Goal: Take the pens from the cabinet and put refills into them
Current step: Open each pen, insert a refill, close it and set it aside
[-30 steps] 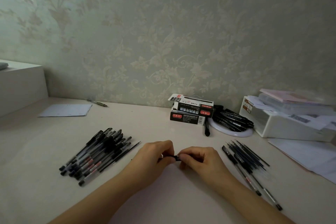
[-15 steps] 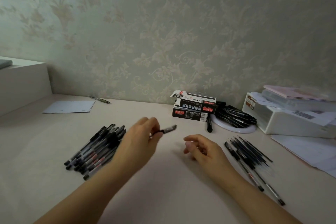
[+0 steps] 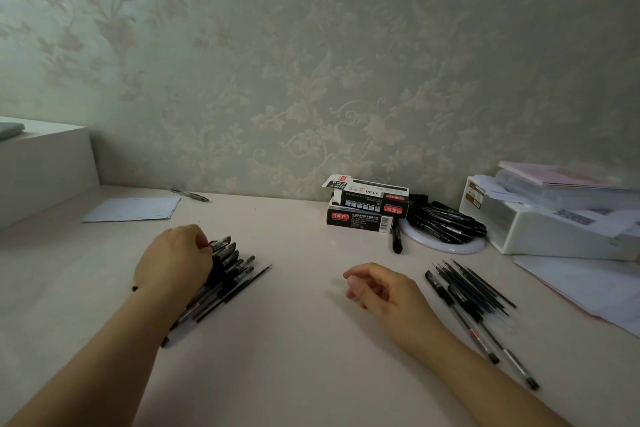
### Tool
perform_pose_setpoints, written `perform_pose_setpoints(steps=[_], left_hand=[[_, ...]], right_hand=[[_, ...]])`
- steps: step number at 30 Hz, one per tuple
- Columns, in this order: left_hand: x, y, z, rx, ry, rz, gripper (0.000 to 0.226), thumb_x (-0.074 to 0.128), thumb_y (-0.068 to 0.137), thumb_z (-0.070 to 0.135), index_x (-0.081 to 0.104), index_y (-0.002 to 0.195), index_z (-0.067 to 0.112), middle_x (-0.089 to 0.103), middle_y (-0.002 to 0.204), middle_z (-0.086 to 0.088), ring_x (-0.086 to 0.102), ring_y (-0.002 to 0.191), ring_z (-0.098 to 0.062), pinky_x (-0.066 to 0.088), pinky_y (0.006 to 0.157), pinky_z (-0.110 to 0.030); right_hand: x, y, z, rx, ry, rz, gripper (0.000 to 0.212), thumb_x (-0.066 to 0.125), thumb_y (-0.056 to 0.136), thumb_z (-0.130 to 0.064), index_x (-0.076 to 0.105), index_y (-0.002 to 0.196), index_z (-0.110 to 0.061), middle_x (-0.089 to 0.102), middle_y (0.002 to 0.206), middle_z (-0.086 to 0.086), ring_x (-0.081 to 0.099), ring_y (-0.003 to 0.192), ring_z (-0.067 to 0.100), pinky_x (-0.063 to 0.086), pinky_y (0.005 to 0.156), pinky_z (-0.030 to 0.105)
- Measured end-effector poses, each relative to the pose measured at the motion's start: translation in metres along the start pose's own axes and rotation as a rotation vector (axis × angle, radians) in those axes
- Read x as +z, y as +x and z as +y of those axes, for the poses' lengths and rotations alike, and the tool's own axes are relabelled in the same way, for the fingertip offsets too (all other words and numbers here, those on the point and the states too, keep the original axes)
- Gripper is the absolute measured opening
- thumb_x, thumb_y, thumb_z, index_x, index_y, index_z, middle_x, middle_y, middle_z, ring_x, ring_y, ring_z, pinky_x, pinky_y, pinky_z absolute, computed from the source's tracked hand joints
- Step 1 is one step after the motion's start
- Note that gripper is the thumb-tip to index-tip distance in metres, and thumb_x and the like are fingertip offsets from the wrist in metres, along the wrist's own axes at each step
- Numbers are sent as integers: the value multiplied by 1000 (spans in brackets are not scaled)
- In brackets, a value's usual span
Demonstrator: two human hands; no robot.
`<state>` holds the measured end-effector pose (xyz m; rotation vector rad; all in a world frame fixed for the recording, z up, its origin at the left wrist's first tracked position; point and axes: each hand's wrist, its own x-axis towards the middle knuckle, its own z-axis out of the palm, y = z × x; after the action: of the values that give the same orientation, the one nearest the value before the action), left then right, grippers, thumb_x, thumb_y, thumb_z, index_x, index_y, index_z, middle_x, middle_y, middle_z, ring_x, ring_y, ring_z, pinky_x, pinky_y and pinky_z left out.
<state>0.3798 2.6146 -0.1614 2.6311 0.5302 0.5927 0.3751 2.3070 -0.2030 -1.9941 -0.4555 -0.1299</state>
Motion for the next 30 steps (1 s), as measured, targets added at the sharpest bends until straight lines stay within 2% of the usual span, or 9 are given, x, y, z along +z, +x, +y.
perform_pose_setpoints(steps=[9, 12, 16, 18, 20, 22, 24, 27, 30], left_hand=[[4, 2, 1, 28, 9, -9, 14, 54, 91, 20, 67, 95, 17, 65, 100, -6, 53, 84, -24, 45, 70, -32], [1, -3, 9, 86, -16, 32, 14, 52, 92, 20, 66, 94, 18, 61, 98, -5, 55, 86, -25, 47, 71, -34], [2, -25, 40, 341, -142, 125, 10, 56, 89, 20, 64, 85, 23, 55, 86, 4, 51, 74, -17, 45, 67, -31], [11, -44, 58, 520, -208, 58, 8, 59, 88, 23, 65, 84, 27, 54, 83, 11, 51, 68, -10, 46, 66, -28], [25, -63, 69, 664, -218, -94, 6, 58, 89, 32, 64, 90, 30, 52, 85, 15, 50, 66, -2, 48, 66, -26], [37, -75, 74, 740, -209, -234, 10, 57, 89, 38, 62, 96, 32, 52, 87, 17, 50, 66, 0, 49, 67, -25], [43, -77, 73, 765, -204, -295, 11, 57, 89, 39, 61, 96, 32, 53, 86, 17, 49, 65, 2, 47, 68, -24], [44, -73, 70, 757, -212, -291, 8, 57, 89, 36, 62, 91, 30, 53, 85, 14, 50, 64, 0, 45, 67, -20], [43, -70, 67, 726, -202, -273, 8, 56, 90, 35, 62, 91, 29, 53, 87, 13, 49, 65, -3, 48, 69, -26]], right_hand=[[1, 1, 0, 2, -15, 8, 11, 60, 94, -40, 70, 98, -36, 73, 89, -10, 67, 85, 5, 55, 82, 24], [1, 0, -2, 5, -20, 14, 10, 61, 94, -38, 70, 98, -35, 73, 88, -10, 67, 84, 5, 55, 83, 25], [0, -1, -4, -3, -31, 19, 10, 62, 94, -35, 70, 99, -34, 73, 88, -11, 65, 81, 3, 53, 77, 18], [-1, -1, -6, -16, -51, 30, 10, 63, 93, -32, 71, 99, -33, 72, 87, -12, 64, 79, 2, 50, 73, 15], [-2, -1, -7, -25, -97, 66, 10, 66, 92, -29, 71, 99, -33, 72, 87, -13, 63, 78, 1, 50, 71, 15], [-5, -2, -8, -38, -215, 147, 7, 68, 90, -26, 71, 95, -30, 69, 83, -14, 61, 75, 1, 49, 67, 13], [-15, -1, -9, -49, -480, 253, 7, 69, 88, -27, 66, 95, -26, 63, 83, -14, 58, 70, 2, 45, 63, 11], [-35, -1, -8, 76, -818, 333, 24, 63, 92, -34, 56, 109, -19, 56, 106, -6, 58, 91, 12, 46, 73, 23], [-46, -4, -3, 236, -966, 331, 33, 58, 94, -39, 51, 112, -13, 53, 117, 4, 57, 101, 18, 47, 78, 25]])
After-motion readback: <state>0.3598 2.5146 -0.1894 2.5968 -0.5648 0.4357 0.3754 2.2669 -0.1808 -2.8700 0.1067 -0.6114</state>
